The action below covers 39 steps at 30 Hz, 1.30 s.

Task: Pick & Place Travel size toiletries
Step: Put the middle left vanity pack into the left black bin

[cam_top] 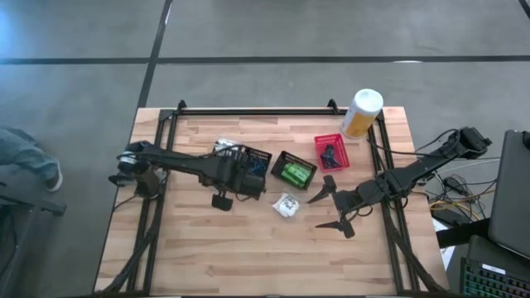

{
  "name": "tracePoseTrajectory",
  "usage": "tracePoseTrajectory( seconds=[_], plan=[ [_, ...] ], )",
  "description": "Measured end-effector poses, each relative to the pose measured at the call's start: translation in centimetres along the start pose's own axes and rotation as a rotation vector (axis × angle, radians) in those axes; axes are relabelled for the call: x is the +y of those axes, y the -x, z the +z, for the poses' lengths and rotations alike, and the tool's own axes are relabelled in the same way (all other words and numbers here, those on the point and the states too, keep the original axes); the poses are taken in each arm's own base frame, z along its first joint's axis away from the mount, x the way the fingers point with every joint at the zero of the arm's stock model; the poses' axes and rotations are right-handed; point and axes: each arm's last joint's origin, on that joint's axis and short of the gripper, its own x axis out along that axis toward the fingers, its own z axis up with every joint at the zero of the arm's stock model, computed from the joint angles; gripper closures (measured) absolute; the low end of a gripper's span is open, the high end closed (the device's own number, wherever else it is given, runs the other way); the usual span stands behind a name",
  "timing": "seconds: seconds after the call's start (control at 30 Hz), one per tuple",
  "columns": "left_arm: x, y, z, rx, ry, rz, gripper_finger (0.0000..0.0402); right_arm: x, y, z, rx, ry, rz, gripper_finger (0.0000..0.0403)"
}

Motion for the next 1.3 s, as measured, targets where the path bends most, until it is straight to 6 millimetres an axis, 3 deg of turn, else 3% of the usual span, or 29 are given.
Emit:
tracePoseTrajectory(
  seconds=[0.5, 0.77, 1.3],
  plan=[
    [-3.9, -1.0, 1.2, -0.060, 0.019, 0.038, 0.0401, 0.0, 0.0, 0.0, 0.000, 0.000, 0.000, 0.0039],
    [-6.4, -2.7, 2.0, -0.118, 0.095, 0.051, 0.0401, 0.0, 0.0, 0.0, 0.000, 0.000, 0.000, 0.0039],
    [-10.6, -6.5, 3.0, -0.084, 0.058, 0.148, 0.0401, 0.0, 0.0, 0.0, 0.000, 0.000, 0.000, 0.0039]
  ],
)
